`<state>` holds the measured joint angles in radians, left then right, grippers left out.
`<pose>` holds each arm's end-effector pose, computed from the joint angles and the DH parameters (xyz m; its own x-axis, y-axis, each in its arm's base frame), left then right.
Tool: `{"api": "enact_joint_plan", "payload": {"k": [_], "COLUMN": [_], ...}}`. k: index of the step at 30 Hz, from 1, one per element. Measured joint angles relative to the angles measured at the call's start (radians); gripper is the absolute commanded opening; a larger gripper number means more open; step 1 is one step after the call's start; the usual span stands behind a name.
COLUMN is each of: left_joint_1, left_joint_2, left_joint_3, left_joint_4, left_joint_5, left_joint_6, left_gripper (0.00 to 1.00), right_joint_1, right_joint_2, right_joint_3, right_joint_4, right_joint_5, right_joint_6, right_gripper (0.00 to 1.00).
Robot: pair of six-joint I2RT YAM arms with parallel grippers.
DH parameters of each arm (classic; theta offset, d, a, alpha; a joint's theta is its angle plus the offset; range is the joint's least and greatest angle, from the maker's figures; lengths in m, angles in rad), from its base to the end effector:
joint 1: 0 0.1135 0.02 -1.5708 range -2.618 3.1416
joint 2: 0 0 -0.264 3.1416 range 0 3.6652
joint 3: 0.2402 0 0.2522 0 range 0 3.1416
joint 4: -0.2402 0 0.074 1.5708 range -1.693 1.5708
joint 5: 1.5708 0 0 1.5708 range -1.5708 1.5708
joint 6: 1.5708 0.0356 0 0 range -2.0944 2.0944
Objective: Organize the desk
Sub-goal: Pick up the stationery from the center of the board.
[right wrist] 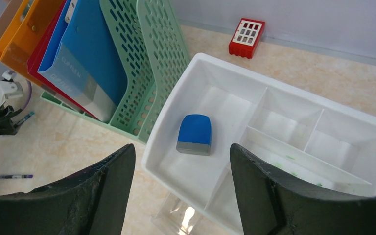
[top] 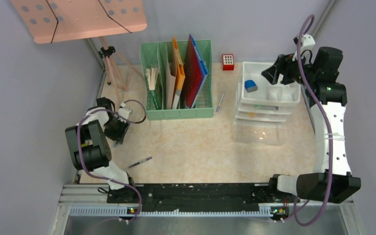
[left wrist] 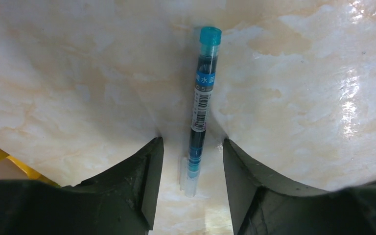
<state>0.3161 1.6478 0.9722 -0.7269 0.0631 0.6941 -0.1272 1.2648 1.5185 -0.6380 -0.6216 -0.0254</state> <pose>0.2738 0.0872 0.1624 -0.9123 0.3733 -0.1685 0.3687 0.9277 0.0594 0.2585 -0.0122 0.4462 -0.3608 0.0253 -0.9323 -0.4417 0.8758 0.1947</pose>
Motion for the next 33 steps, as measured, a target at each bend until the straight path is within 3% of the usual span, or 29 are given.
{"api": "enact_joint_plan", "payload": {"k": [11, 14, 22, 26, 33], "left_joint_1": [0.000, 0.000, -0.034, -0.159, -0.616], "left_joint_2": [-0.027, -0.040, -0.082, -0.163, -0.308], "left_joint_3": [-0.033, -0.042, -0.043, -0.043, 0.052], "left_joint_4": [0.013, 0.012, -0.050, -0.096, -0.202], "left_joint_5": [0.025, 0.032, 0.093, 0.101, 0.094], "left_joint_6": [0.023, 0.035, 0.039, 0.033, -0.014], "left_gripper": [0.19, 0.00, 0.00, 0.00, 0.00], "right_joint_1": [0.000, 0.000, 0.000, 0.000, -0.035], "right_joint_2": [-0.011, -0.014, -0.027, -0.034, -0.037], "right_joint_3": [-0.006, -0.014, -0.033, -0.033, -0.032], "right_joint_4": [0.004, 0.002, -0.004, -0.017, -0.039], "right_joint_5": [0.001, 0.000, 0.008, 0.026, 0.028], "right_joint_6": [0.005, 0.008, 0.009, 0.004, 0.009], "right_gripper": [0.69, 0.69, 0.69, 0.69, 0.69]}}
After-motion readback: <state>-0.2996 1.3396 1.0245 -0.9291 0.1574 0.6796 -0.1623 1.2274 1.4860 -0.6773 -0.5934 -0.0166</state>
